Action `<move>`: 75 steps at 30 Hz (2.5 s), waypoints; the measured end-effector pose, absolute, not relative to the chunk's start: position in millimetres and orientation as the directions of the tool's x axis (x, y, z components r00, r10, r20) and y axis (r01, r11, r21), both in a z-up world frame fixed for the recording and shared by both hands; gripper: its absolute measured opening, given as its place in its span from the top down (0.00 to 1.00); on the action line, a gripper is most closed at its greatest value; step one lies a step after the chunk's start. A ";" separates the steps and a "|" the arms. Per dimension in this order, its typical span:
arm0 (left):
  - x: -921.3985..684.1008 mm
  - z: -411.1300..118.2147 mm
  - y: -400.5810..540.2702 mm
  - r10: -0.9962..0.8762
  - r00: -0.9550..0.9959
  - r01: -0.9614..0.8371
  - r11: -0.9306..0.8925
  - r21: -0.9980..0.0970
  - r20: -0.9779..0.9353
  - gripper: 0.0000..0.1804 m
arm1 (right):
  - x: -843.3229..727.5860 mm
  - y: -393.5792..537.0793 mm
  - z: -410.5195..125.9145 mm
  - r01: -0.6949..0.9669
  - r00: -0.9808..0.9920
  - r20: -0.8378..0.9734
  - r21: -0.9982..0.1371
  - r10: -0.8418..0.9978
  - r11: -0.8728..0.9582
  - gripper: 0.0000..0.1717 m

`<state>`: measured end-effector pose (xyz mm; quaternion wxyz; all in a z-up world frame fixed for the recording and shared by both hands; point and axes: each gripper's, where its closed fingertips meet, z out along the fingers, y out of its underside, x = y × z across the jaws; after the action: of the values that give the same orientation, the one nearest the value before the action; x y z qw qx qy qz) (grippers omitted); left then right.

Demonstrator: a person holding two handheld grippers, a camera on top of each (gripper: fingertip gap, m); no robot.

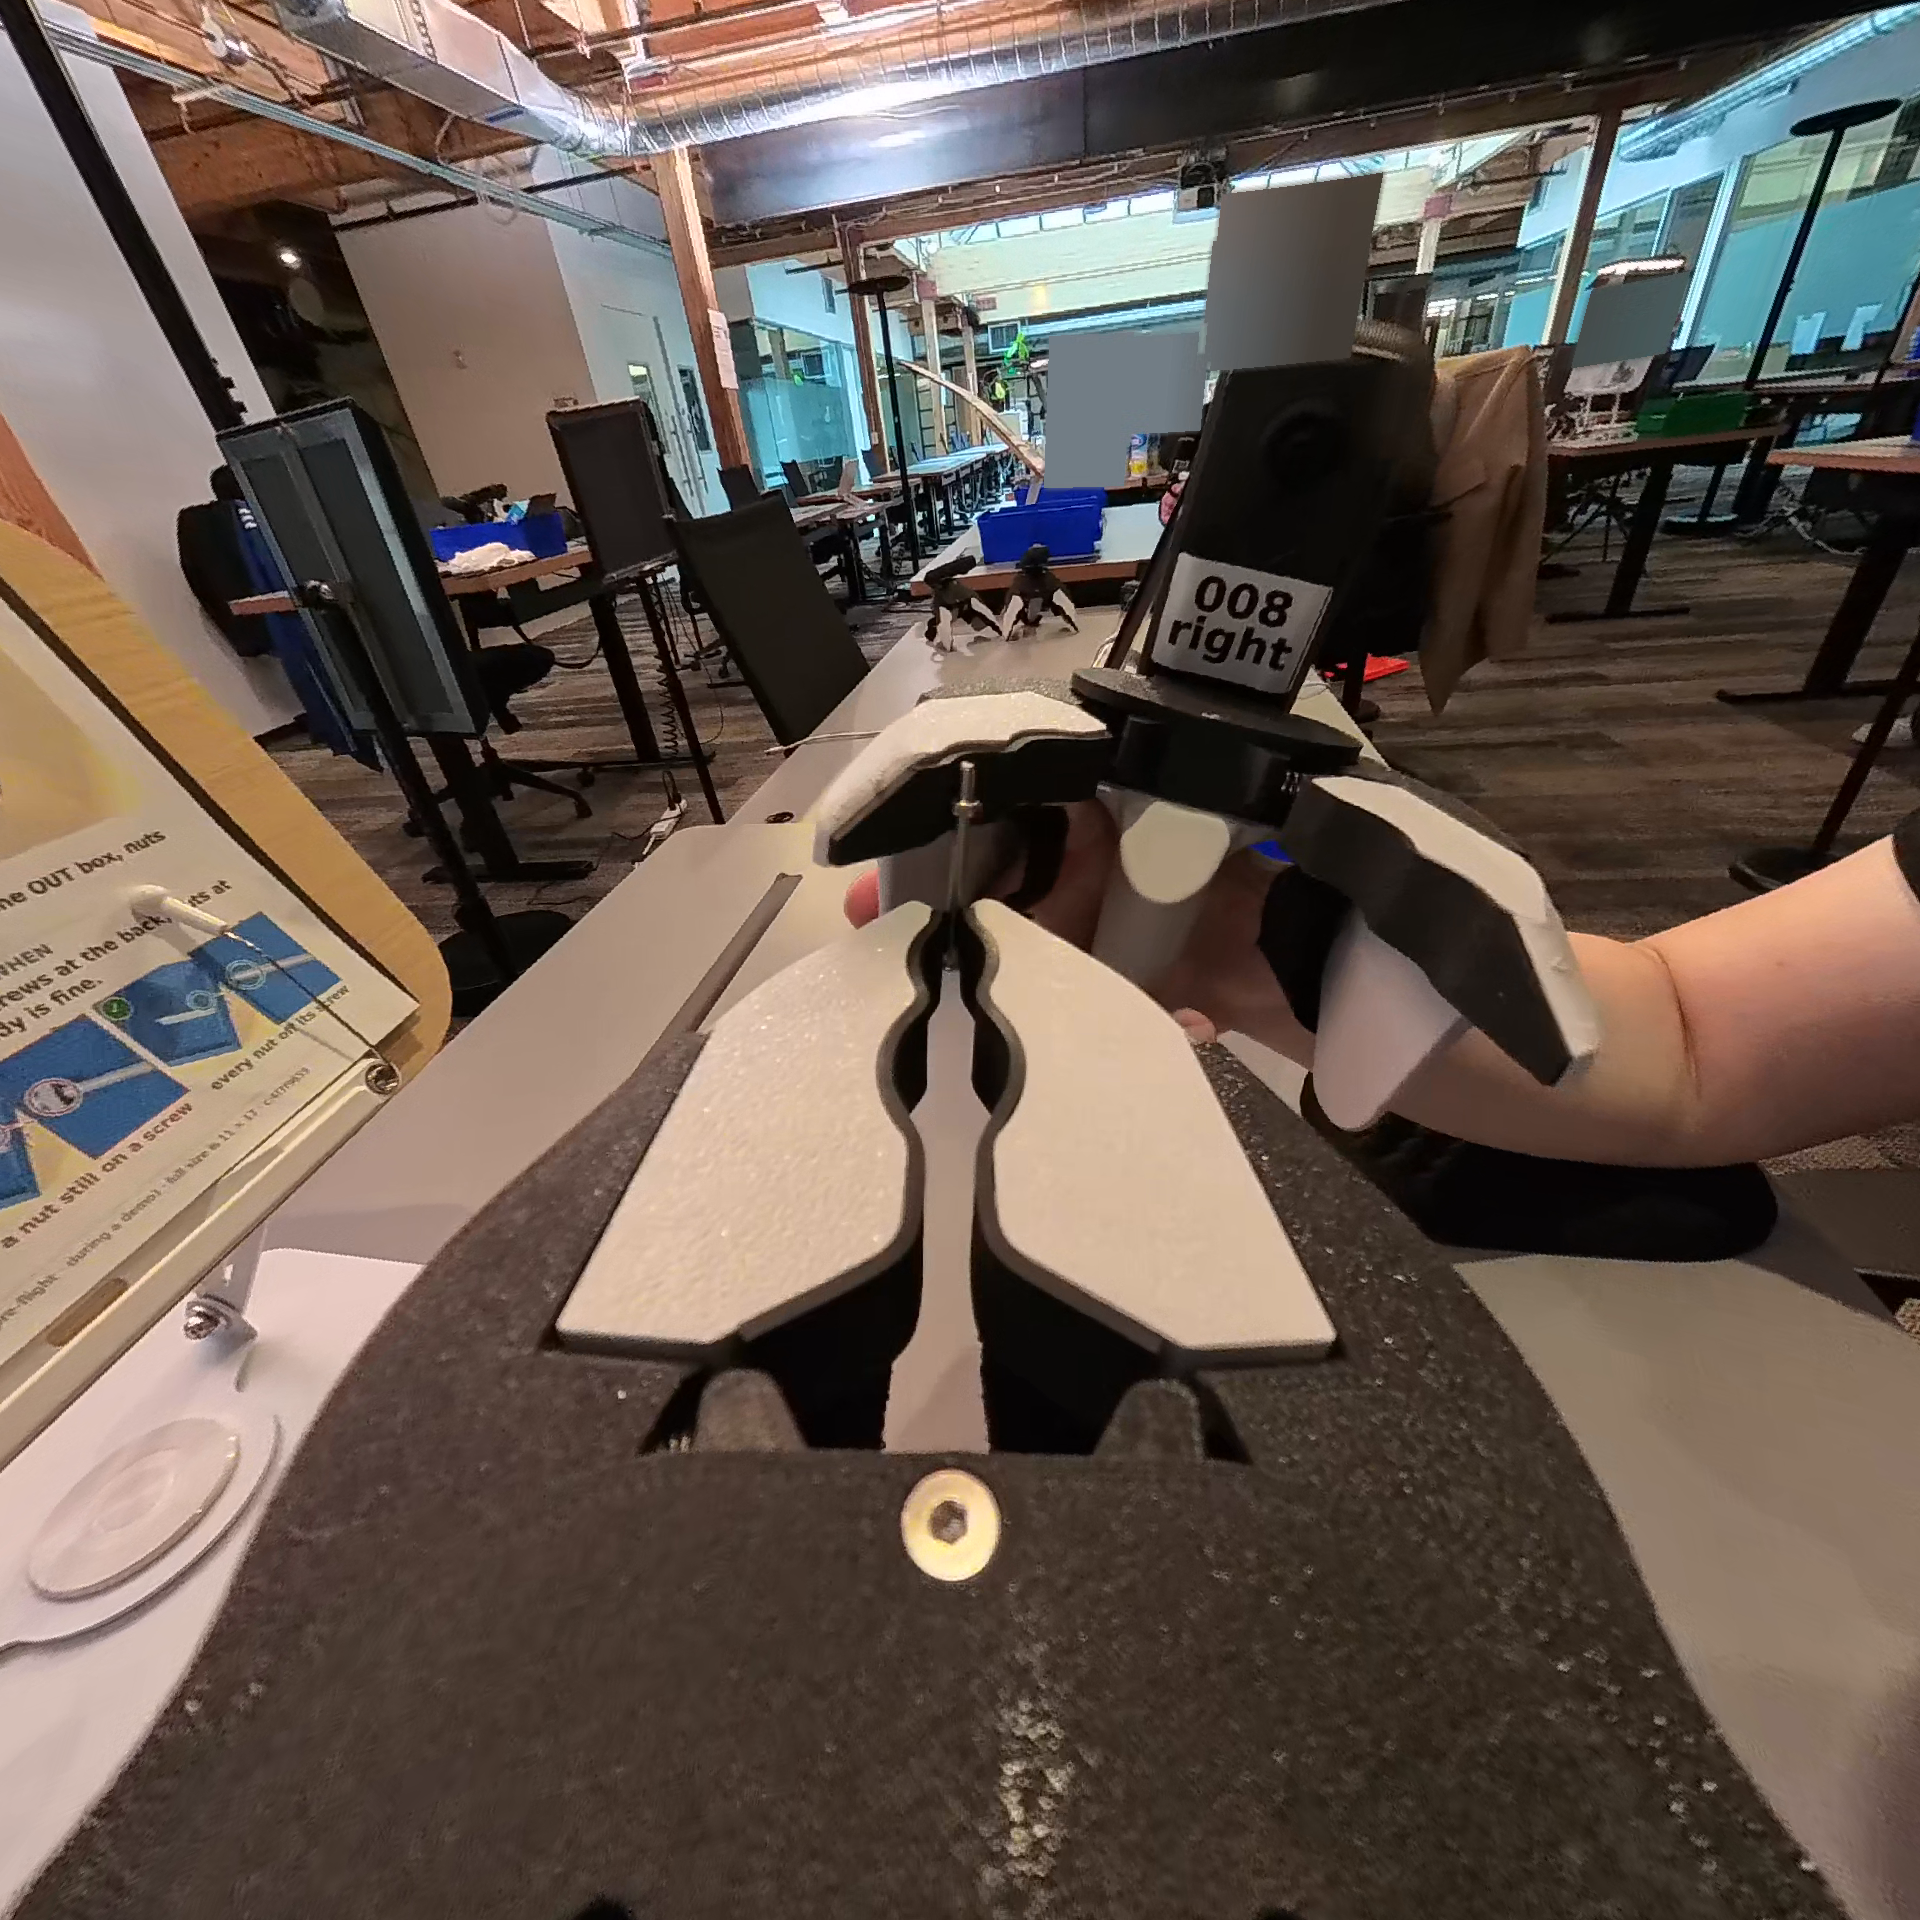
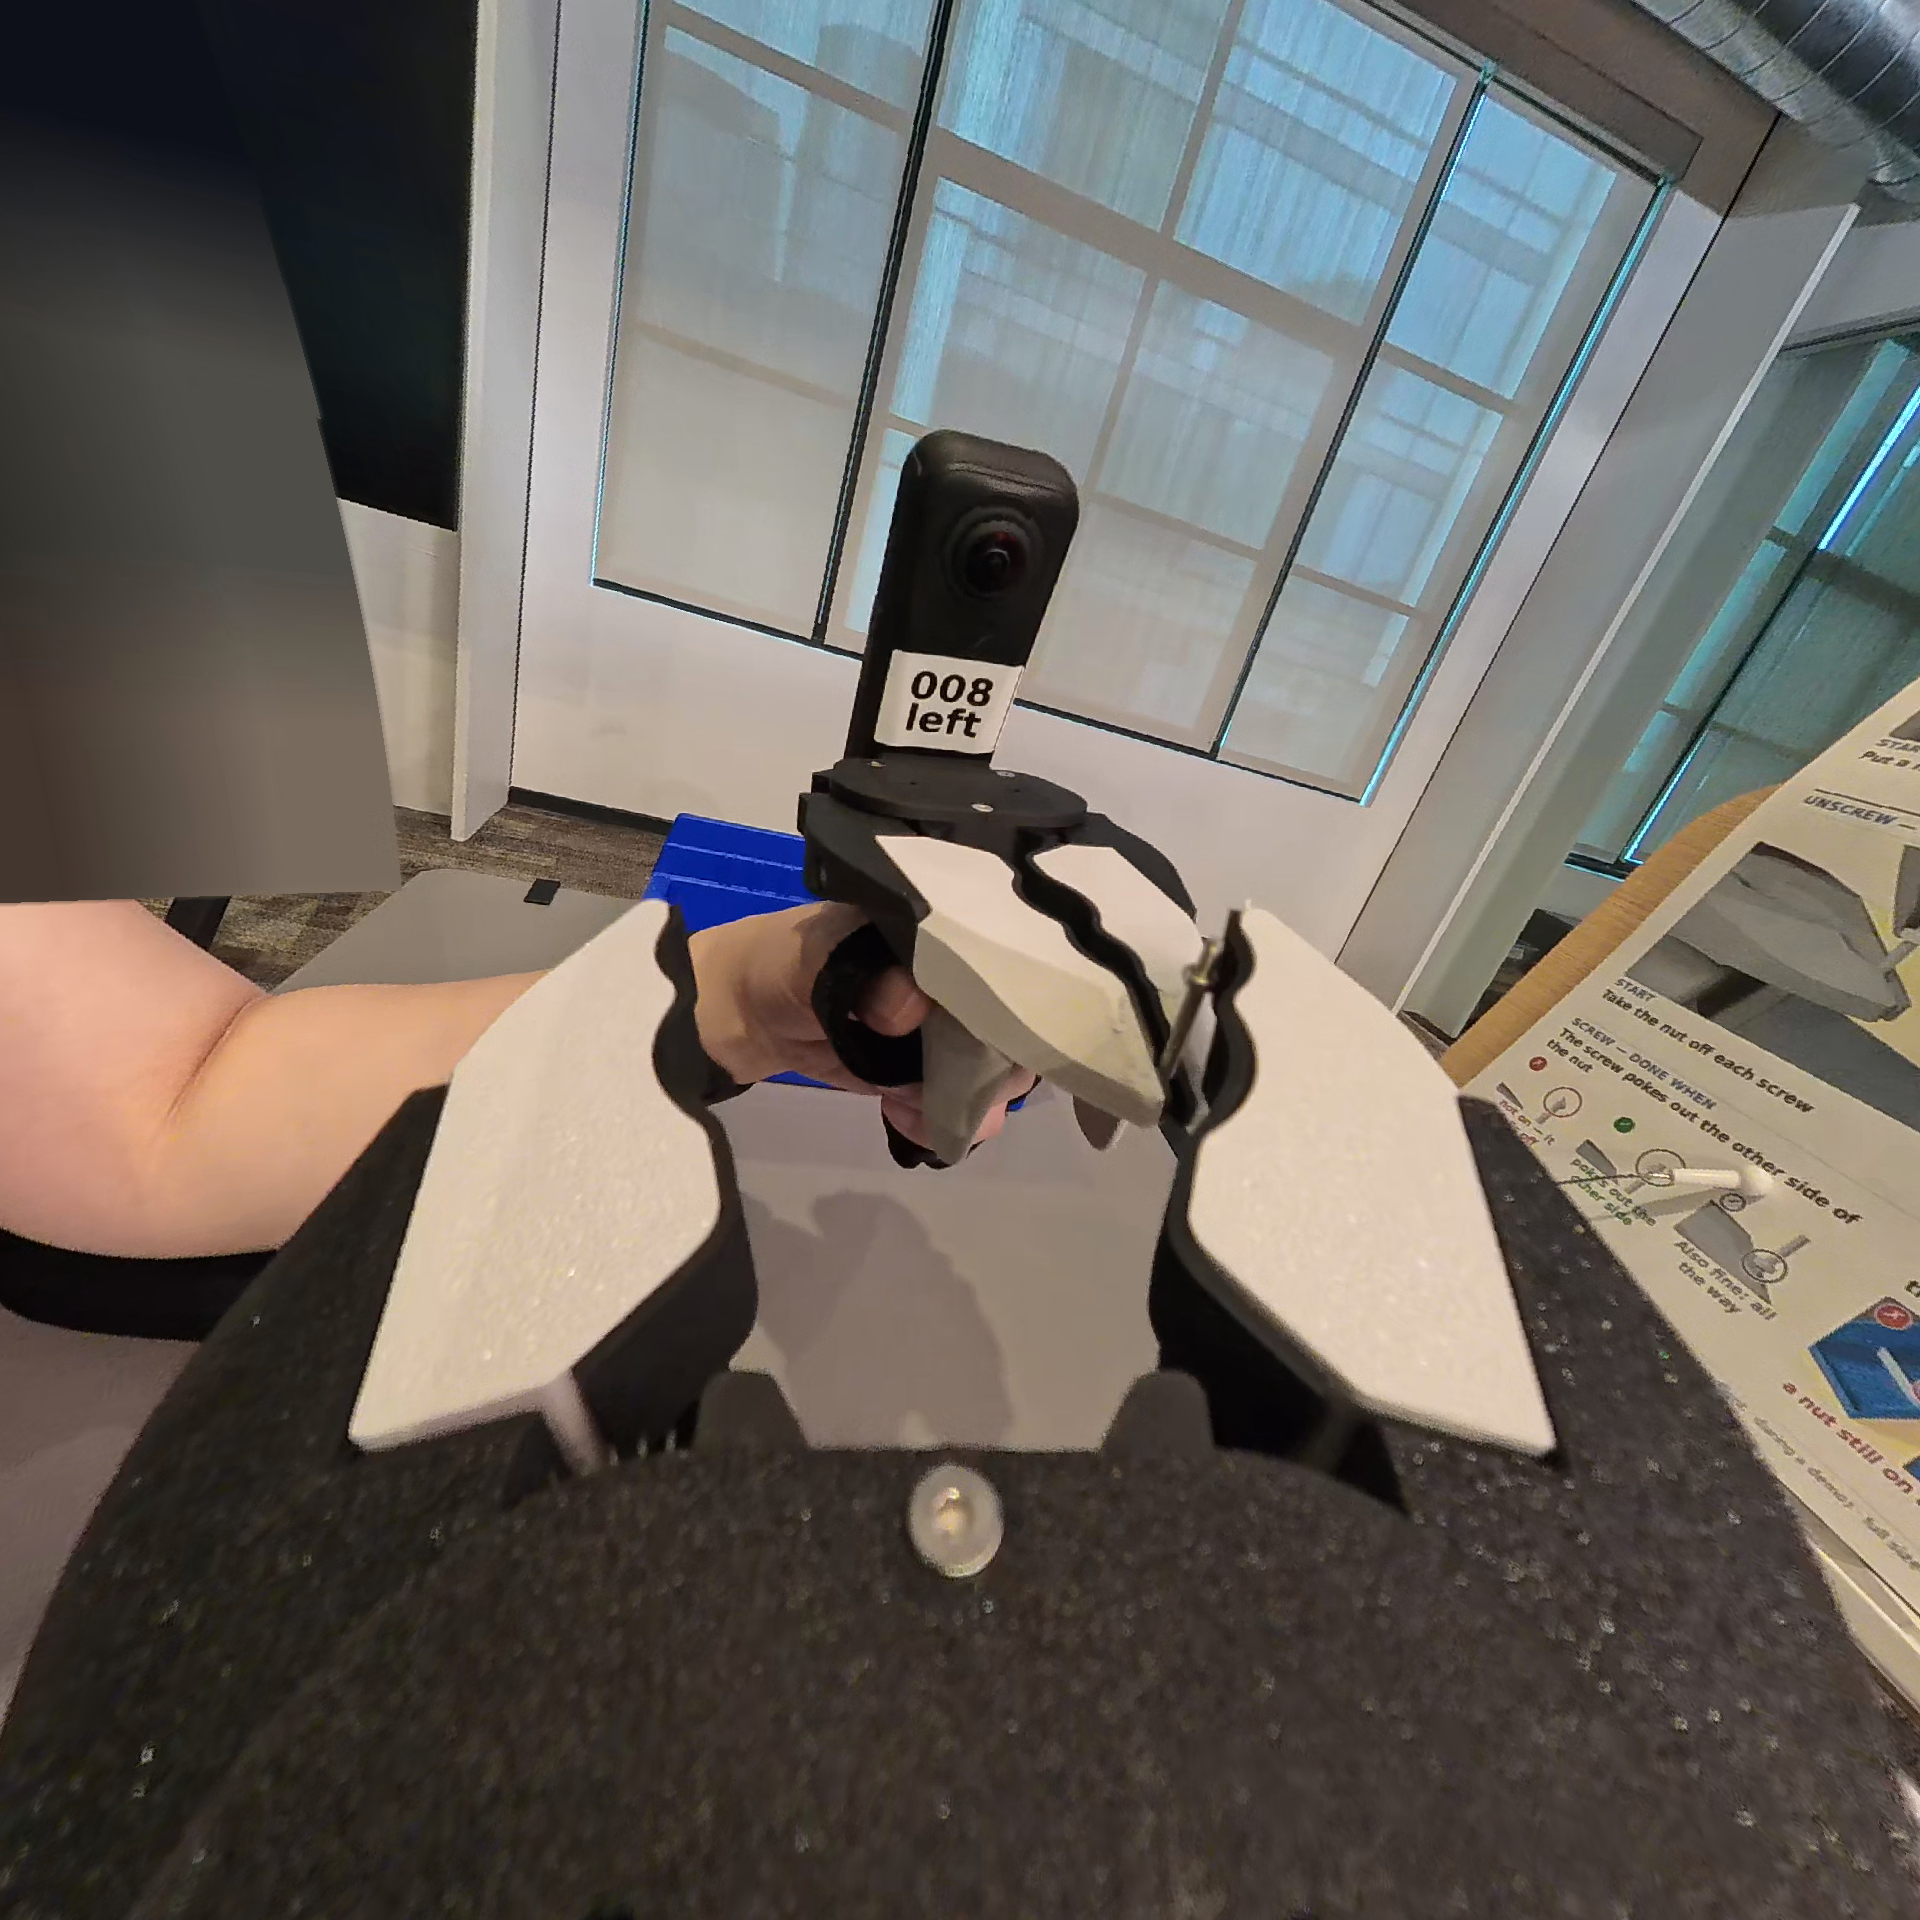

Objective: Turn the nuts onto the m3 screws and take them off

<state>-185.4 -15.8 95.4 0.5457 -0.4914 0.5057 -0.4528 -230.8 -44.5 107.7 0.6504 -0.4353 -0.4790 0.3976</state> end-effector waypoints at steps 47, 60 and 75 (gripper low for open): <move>-169.6 90.3 -23.2 -0.994 0.044 -0.013 0.102 -0.995 -0.103 0.99 | -233.9 -45.9 106.7 -0.099 0.209 0.256 -0.955 0.944 0.281 0.43; -181.0 97.7 -15.2 -0.992 0.083 0.020 0.093 -0.995 -0.091 0.99 | -228.9 -47.2 111.6 -0.119 0.201 0.241 -0.956 0.950 0.268 0.43; -197.4 105.0 -4.2 -0.986 0.141 0.050 0.093 -0.994 -0.085 0.99 | -224.6 -47.7 113.1 -0.113 0.195 0.233 -0.960 0.953 0.258 0.43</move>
<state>-197.4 -4.2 105.0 0.5694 -0.4961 0.4716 -0.4552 -224.6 -47.7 113.1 0.6345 -0.4412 -0.4758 0.4199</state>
